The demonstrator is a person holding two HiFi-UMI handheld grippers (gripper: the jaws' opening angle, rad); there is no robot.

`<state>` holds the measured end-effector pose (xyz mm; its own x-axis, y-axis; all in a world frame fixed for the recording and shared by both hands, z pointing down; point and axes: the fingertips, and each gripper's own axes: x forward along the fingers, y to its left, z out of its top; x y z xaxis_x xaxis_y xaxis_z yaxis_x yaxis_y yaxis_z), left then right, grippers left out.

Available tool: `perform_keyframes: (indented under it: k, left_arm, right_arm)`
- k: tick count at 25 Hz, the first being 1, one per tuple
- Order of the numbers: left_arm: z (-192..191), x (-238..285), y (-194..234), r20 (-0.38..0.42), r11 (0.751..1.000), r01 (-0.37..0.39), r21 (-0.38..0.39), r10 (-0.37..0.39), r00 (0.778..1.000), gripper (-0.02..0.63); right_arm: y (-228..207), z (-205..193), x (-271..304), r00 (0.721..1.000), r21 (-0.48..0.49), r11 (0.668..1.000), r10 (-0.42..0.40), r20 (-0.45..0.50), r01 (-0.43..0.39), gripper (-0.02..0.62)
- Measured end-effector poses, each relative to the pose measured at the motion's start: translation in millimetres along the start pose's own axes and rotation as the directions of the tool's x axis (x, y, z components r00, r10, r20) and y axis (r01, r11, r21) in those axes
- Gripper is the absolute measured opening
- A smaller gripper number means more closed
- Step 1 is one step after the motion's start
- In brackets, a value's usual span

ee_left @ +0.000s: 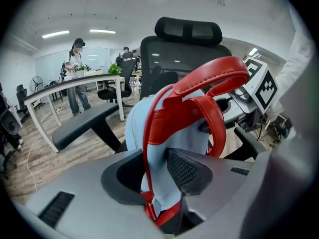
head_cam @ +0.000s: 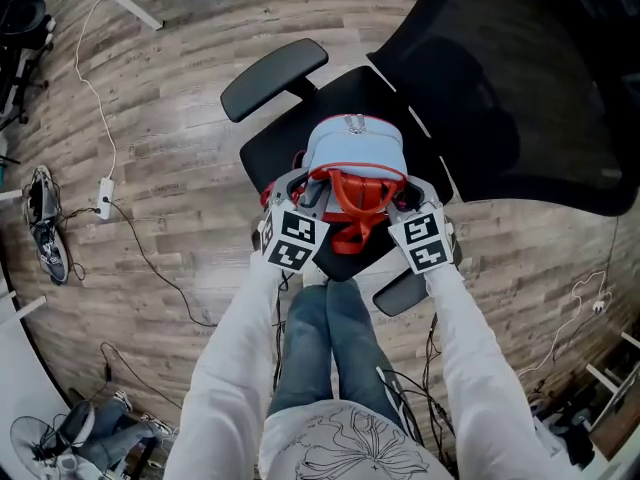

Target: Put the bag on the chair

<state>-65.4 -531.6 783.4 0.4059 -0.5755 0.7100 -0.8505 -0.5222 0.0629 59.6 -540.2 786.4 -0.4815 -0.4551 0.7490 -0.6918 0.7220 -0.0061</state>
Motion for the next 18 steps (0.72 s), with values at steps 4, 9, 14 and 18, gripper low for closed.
perform_keyframes:
  k: [4,9,14,18]
  left_arm:
    - [-11,5,3,0.004,1.000,-0.020,-0.022,0.020,1.000,0.140]
    - [-6,4,5,0.028,0.996,-0.021,-0.084,0.024,0.999,0.162]
    - [7,-11,9,0.073,0.990,-0.057,-0.132,0.067,0.995,0.182]
    - [18,-39,12,0.104,0.981,-0.091,-0.169,0.109,0.989,0.186]
  right_arm:
    - [3,-5,7,1.000,0.006,1.000,-0.010,-0.004,0.010,0.132]
    - [-5,-13,9,1.000,0.111,0.994,-0.018,-0.002,0.018,0.169]
    - [-4,-6,-11,0.998,0.249,0.968,-0.006,0.065,-0.011,0.233]
    - [-9,-3,-36,0.994,0.265,0.964,-0.056,0.095,0.029,0.233]
